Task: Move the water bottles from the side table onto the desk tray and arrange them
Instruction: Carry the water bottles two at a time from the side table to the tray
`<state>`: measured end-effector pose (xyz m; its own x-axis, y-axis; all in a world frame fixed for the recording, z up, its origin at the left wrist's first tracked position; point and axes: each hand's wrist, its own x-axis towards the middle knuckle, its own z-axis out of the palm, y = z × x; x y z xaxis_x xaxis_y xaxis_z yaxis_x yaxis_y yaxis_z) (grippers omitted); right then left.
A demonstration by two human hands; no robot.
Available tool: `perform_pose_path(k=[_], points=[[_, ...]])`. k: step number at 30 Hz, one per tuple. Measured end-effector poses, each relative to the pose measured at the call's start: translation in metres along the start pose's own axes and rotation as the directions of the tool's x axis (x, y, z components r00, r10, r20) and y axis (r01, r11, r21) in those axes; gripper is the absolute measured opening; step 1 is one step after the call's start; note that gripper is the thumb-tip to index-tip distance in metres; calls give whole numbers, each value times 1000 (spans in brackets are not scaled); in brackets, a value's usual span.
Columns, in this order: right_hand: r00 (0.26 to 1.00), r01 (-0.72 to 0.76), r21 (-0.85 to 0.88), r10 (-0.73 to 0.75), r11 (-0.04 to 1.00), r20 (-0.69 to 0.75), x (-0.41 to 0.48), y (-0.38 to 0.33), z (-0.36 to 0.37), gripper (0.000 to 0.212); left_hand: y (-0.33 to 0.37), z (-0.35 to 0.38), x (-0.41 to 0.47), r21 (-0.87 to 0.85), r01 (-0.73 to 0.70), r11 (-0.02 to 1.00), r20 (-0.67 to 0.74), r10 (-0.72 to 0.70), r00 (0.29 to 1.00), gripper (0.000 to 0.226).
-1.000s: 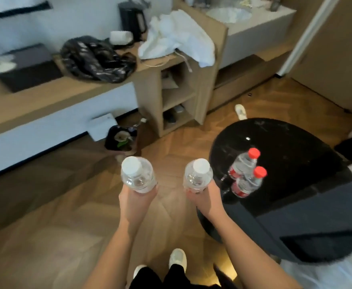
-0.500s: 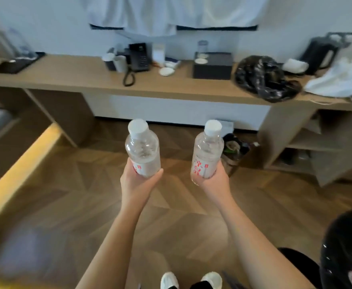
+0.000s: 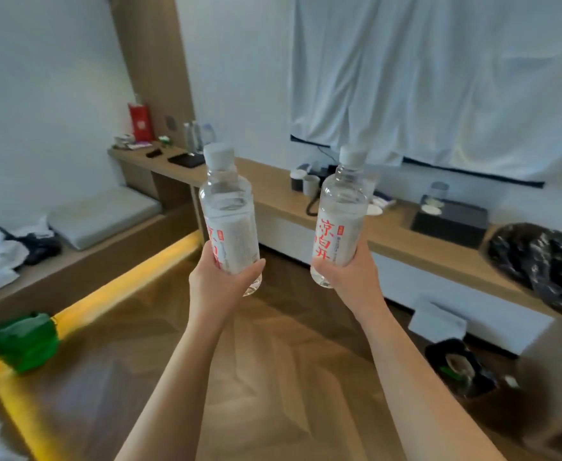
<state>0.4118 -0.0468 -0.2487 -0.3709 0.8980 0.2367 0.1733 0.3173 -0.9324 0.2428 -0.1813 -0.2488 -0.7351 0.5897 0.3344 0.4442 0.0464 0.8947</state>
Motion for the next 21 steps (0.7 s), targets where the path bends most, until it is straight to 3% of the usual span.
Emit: perform_pose_path(k=[8,21], points=[[968,226,40,-229,973,105,56,-62,0,67,52,-12,38,59,-55,997,-256,69,964,66],[931,353,69,-358,933,72,91,-115,26,66,80,-56,83,227,-89,970,-339,164,926,70]])
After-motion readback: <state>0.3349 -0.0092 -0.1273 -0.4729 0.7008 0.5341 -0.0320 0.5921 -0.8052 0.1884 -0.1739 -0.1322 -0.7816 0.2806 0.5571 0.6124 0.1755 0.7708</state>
